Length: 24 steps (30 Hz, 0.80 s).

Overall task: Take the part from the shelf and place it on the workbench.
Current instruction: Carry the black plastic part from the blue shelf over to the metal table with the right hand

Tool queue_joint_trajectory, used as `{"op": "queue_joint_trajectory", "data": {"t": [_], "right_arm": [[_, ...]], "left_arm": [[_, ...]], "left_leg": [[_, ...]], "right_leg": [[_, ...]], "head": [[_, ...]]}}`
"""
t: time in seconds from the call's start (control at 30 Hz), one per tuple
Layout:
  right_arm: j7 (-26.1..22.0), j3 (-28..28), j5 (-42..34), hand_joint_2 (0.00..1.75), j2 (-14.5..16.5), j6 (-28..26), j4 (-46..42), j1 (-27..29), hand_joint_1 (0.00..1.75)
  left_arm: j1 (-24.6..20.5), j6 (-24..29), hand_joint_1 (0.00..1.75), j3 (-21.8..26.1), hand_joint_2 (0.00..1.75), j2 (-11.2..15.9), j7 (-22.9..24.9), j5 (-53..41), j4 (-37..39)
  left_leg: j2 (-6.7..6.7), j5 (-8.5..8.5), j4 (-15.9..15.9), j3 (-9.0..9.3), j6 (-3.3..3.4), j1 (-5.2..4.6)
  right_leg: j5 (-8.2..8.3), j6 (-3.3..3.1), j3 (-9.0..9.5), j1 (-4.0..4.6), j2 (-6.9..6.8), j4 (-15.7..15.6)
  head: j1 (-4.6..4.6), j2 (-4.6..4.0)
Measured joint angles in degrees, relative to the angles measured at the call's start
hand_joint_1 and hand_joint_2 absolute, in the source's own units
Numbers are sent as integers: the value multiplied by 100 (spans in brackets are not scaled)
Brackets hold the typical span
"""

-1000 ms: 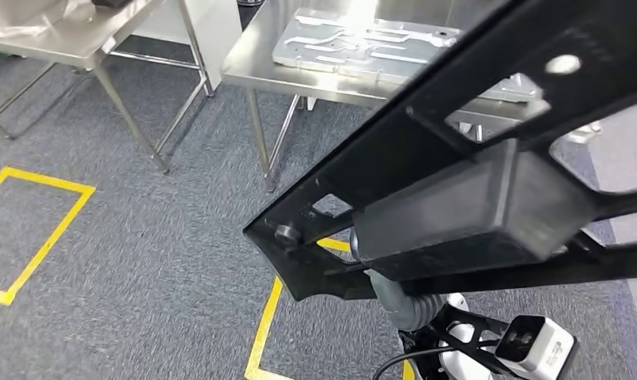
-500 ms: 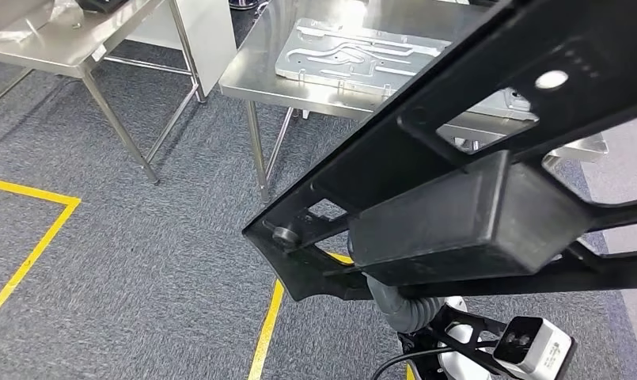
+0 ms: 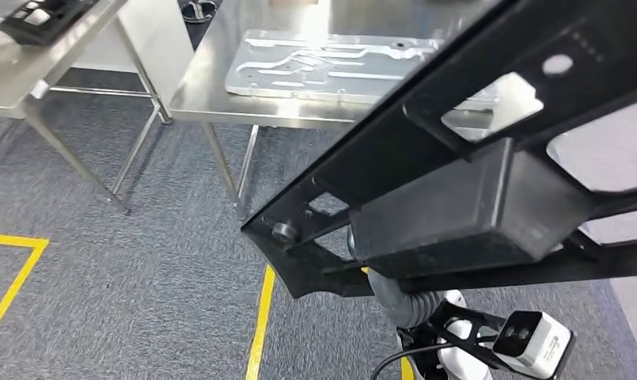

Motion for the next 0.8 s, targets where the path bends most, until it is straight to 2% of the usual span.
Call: {"op": "queue_joint_trajectory", "data": {"t": [0.03,0.07,0.1,0.13,0.17,0.2,0.23,0.27,0.3,0.33,0.4,0.43,0.5,0.53,0.57,0.6,0.67,0.7,0.73,0.8], "right_arm": [[1,1,-13,175,0,-1,1,2,175],[2,1,-21,175,0,-3,1,2,175],[4,1,-27,175,1,-7,1,1,175],[9,1,-28,175,1,-11,1,-1,175],[14,1,-27,175,1,-16,2,-5,175],[19,3,-26,175,0,-18,2,-9,175],[22,5,-24,175,0,-18,2,-14,175],[28,8,-22,175,0,-18,3,-16,175],[38,9,-21,175,0,-19,3,-18,175],[48,10,-21,175,1,-20,3,-19,175],[67,10,-26,175,0,-23,1,-24,175],[71,10,-29,175,0,-24,1,-26,175],[71,11,-38,175,-1,-33,1,-22,175],[70,12,-42,175,-1,-44,1,-15,175],[68,12,-44,175,-2,-62,1,-11,175],[68,12,-45,175,-2,-81,1,-8,175],[64,12,-44,175,-2,-107,-1,-10,175],[61,12,-42,175,-1,-113,-3,-13,175],[58,12,-39,175,-1,-116,-9,-15,175],[49,11,-33,175,-1,-121,-19,-14,175]], "left_arm": [[-13,0,0,1,175,2,-4,9,0],[-26,0,0,1,175,3,-4,13,0],[-35,1,0,1,175,3,-1,13,0],[-32,2,0,1,175,4,4,12,0],[-22,4,0,1,175,4,8,12,1],[-11,5,0,0,175,5,10,11,1],[-1,6,0,1,175,6,10,12,1],[3,5,0,2,175,6,9,13,1],[-2,5,0,2,175,6,9,12,0],[-10,4,0,3,175,0,10,12,1],[-23,3,0,2,175,-7,14,9,1],[-20,3,0,2,175,-10,14,10,1],[-11,3,0,3,175,-7,16,11,0],[-8,3,0,3,175,-5,19,12,0],[-8,3,0,3,175,-3,24,12,0],[-9,2,0,4,175,-2,30,13,0],[-13,2,0,3,175,-1,39,12,0],[-14,2,0,3,175,-1,42,10,0],[-13,2,0,3,175,-1,44,9,0],[-13,2,0,4,175,1,47,6,0]], "left_leg": [[-7,-76,209,-166,-21,2],[-9,-36,243,-244,-34,6],[-10,126,97,-231,-45,12],[-35,384,-218,-137,-50,23],[-122,633,-582,-25,-50,40],[-213,750,-902,66,-39,49],[-301,818,-1114,119,-15,54],[-355,828,-1193,128,23,51],[-334,823,-1212,137,69,42],[-288,896,-1221,152,113,50],[-172,967,-1270,194,183,68],[-120,983,-1290,203,207,74],[-37,983,-1299,205,231,63],[-9,977,-1299,205,231,59],[14,969,-1299,207,228,58],[28,958,-1298,216,219,59],[39,928,-1299,249,190,62],[40,910,-1299,264,166,53],[40,895,-1303,274,138,45],[43,873,-1335,294,69,34]], "right_leg": [[-10,-5,10,-1,34,2],[-22,-4,24,-4,72,5],[-34,6,42,-9,116,10],[-45,20,61,-15,164,18],[-55,40,70,-20,215,32],[-57,64,61,-23,261,55],[-54,94,35,-22,307,76],[-48,127,9,-23,350,91],[-38,166,-13,-22,401,96],[-33,202,-24,-20,441,94],[-136,270,-84,-16,353,232],[-271,302,-183,-23,253,448],[-620,374,-503,-61,79,1138],[-722,402,-644,-86,47,1437],[-732,423,-711,-109,29,1582],[-630,435,-657,-130,17,1496],[-290,429,-282,-154,-26,802],[-183,413,-81,-144,-53,434],[-141,387,49,-129,-72,188],[-185,325,115,-89,-76,59]], "head": [[-1,0],[0,0],[0,0],[0,0],[1,0],[1,0],[2,0],[1,0],[2,0],[0,0],[22,0],[33,0],[52,0],[51,0],[53,0],[53,0],[54,0],[54,0],[53,0],[49,0]]}}
